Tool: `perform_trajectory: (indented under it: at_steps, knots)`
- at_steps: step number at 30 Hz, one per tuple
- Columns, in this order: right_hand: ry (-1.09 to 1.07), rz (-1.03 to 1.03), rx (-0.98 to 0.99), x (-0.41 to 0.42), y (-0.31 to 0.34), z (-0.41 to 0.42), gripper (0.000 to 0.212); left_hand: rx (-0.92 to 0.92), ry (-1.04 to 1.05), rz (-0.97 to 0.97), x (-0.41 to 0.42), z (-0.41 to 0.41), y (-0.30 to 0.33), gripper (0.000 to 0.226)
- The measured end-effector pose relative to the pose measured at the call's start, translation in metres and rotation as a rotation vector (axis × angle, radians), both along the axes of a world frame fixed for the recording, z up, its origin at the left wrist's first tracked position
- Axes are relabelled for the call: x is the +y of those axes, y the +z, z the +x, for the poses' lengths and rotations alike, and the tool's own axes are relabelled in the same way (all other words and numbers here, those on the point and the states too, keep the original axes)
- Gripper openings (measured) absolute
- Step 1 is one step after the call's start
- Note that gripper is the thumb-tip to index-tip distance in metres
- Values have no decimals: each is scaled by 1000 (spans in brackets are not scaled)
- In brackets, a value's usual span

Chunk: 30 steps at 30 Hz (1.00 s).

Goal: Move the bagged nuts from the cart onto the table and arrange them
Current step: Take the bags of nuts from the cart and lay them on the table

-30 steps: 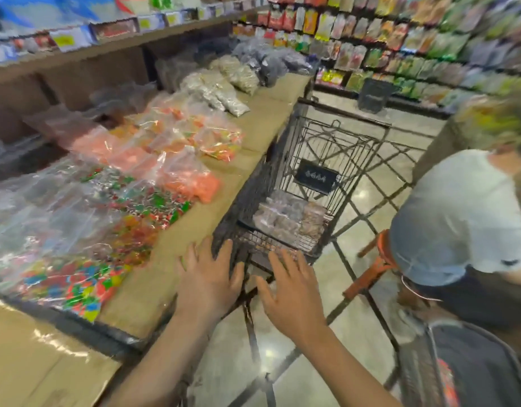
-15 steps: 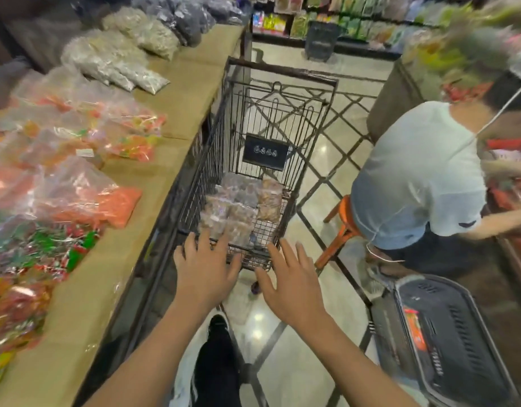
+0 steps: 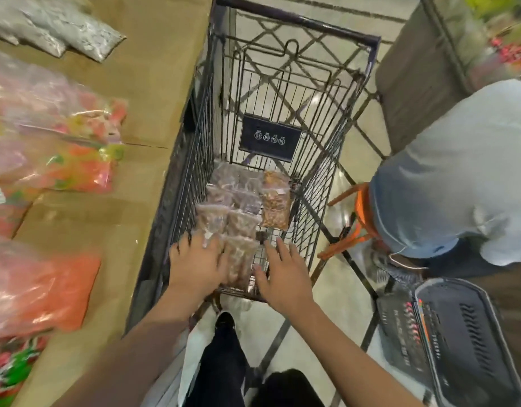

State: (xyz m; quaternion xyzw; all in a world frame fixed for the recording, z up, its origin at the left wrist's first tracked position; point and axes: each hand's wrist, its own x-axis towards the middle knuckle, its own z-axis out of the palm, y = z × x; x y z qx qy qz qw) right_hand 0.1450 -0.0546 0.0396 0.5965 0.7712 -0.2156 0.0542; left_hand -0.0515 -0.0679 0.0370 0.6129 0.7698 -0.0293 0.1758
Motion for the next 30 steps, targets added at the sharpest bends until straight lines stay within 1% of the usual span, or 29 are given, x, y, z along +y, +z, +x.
perform_trajectory:
  at_steps: [4, 8, 11, 13, 15, 17, 18, 19, 21, 22, 25, 27, 30]
  knots:
    - [-76, 28, -37, 49, -40, 1, 66, 8, -68, -71, 48, -1, -23, 53]
    - [-142, -53, -60, 104, -79, 6, 66, -25, -153, -129, 107, 14, -51, 51]
    - [-190, -119, -53, 142, -107, 12, 60, -56, -168, -185, 150, 27, -80, 55]
    - [-238, -163, -24, 169, -129, 15, 62, -80, -172, -213, 176, 35, -98, 56]
    - [-343, -248, 43, 199, -160, 18, 58, -87, -158, -259, 201, 43, -115, 55]
    - [-512, -339, 129, 229, -185, 13, 49, -78, -145, -233, 223, 48, -136, 52]
    - [-580, -369, 155, 244, -199, 11, 52, -70, -145, -213, 232, 49, -145, 49]
    - [-647, -394, 159, 258, -208, 8, 63, -64, -148, -198, 242, 50, -157, 47]
    - [-761, -431, 138, 282, -226, 2, 95, -76, -137, -181, 263, 50, -178, 45]
    - [-816, -440, 146, 292, -238, 1, 102, -97, -130, -167, 274, 51, -186, 44]
    - [-973, -486, 246, 311, -261, -3, 106, -127, -104, -112, 310, 55, -211, 42]
    - [-990, -520, 195, 314, -273, -1, 100, -126, -109, -145, 332, 61, -220, 41]
    - [-903, -548, 153, 311, -275, 2, 75, -132, -87, -170, 366, 76, -226, 37]
